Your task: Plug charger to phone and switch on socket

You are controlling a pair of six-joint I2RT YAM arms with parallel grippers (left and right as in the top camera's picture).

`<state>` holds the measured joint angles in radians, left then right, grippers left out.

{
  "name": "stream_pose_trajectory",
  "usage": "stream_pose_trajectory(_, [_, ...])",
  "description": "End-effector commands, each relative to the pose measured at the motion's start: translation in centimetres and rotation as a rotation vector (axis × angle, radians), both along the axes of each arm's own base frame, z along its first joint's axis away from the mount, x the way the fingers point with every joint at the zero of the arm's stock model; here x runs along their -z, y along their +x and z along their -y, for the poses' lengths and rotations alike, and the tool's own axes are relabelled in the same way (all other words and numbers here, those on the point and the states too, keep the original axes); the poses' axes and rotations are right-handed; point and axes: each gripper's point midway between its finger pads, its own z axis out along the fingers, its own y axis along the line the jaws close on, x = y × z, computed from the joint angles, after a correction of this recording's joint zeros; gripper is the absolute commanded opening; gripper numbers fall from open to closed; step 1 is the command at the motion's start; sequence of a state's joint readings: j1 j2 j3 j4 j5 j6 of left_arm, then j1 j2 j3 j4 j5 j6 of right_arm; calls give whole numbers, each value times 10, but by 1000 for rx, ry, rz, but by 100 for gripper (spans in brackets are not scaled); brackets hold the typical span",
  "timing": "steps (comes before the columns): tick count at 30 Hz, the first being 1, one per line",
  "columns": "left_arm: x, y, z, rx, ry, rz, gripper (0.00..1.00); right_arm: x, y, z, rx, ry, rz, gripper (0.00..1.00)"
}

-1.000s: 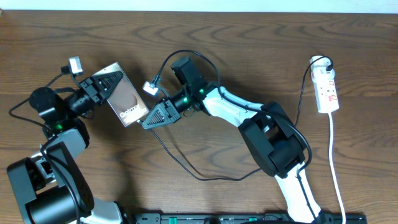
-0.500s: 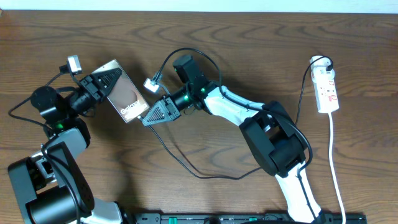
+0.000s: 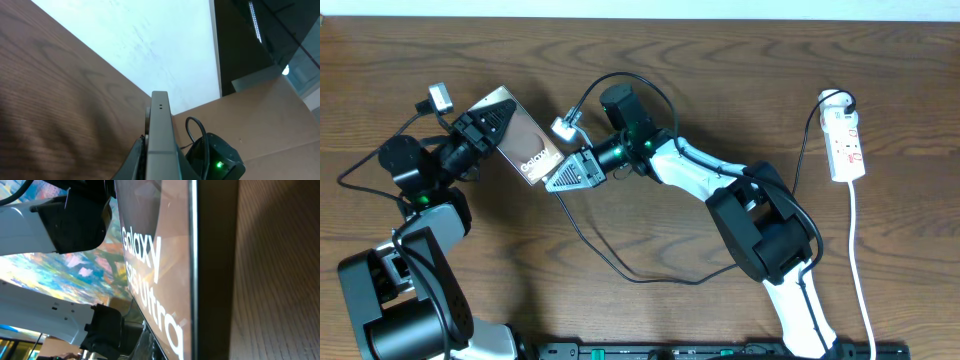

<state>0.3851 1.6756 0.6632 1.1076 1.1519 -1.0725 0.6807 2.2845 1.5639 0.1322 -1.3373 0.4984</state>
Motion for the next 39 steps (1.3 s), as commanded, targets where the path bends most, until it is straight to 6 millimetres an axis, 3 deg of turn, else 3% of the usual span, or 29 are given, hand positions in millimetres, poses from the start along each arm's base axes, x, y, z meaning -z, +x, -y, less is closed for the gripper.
stream_pose_trajectory(1, [1, -25, 42, 219, -16, -19, 7, -7, 17, -8, 69, -5, 51, 1])
stream_pose_trajectory(10, [1, -25, 27, 188, -16, -20, 8, -9, 11, -6, 37, 8, 37, 1])
stream_pose_trajectory(27, [1, -36, -35, 83, -35, -36, 7, 13, 8, 0, 58, -86, 0, 1])
stream_pose_trajectory(32, [1, -42, -40, 98, -35, -38, 7, 37, 15, 6, 137, -219, -34, 1])
stream_pose_trajectory(36, [1, -49, -34, 148, -33, -38, 7, 71, 24, 25, 236, -410, -61, 1])
stream_pose_trajectory(39, [1, -53, -30, 184, -32, -39, 7, 85, 33, 40, 297, -528, -82, 1])
